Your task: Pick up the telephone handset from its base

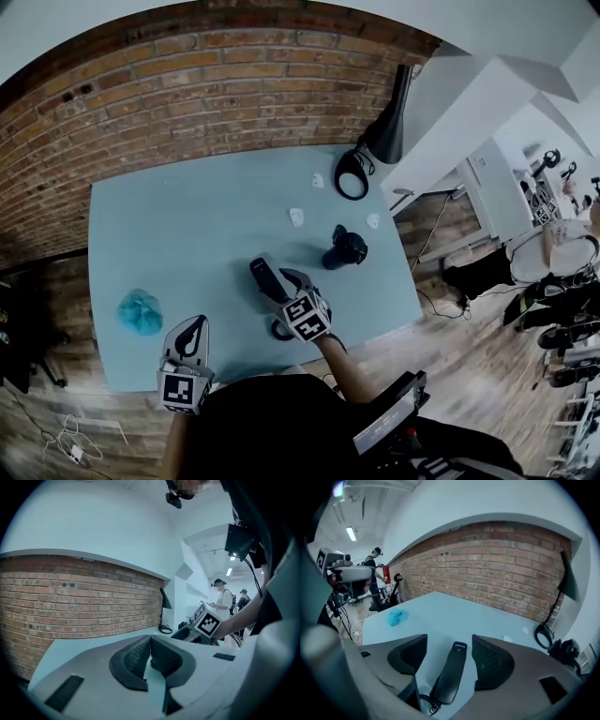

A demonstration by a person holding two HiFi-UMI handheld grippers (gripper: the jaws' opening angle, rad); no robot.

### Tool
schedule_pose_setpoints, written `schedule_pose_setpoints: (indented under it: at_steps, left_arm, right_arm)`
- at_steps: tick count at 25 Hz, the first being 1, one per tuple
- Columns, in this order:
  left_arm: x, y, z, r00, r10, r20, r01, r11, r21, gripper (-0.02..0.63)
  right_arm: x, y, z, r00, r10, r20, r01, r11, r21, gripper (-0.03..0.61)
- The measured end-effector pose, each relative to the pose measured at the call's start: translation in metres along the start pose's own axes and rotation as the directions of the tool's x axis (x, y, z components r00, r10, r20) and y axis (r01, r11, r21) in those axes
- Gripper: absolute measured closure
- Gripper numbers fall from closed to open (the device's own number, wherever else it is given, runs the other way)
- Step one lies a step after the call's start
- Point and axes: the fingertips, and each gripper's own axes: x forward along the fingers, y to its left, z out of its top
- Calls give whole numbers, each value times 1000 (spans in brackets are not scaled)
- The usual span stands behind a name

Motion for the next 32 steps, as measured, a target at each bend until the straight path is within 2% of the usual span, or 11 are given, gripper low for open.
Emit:
schedule_pose_setpoints:
  at_steps: [5, 12, 16, 20, 24, 32]
  left_arm:
    - [5, 9, 0, 999, 41, 3, -41, 999, -1, 595]
    - [11, 18, 0, 997, 75, 10, -75, 997, -18, 595]
    - [13, 14, -9, 998, 63, -20, -64, 998, -17, 595]
    - [14, 16, -4, 997, 67, -31, -67, 998, 15, 595]
    - [19, 14, -1, 998, 69, -10, -69, 998, 13, 595]
    - [13, 21, -5, 996, 91, -13, -91, 996, -4, 595]
  right_arm:
    - [44, -5, -55, 977, 69, -200, -62, 997, 41, 158]
    - [84, -10, -108, 917, 124, -380, -90, 990, 108, 153]
    - [96, 2, -127, 880, 177, -441, -137, 983, 120, 153]
    - [109, 2, -134, 867, 156, -473, -126, 988, 95, 153]
    - [111, 7, -152, 837, 170, -520, -131, 985, 111, 153]
    - [116, 7, -155, 839, 123, -530, -104, 992, 65, 161]
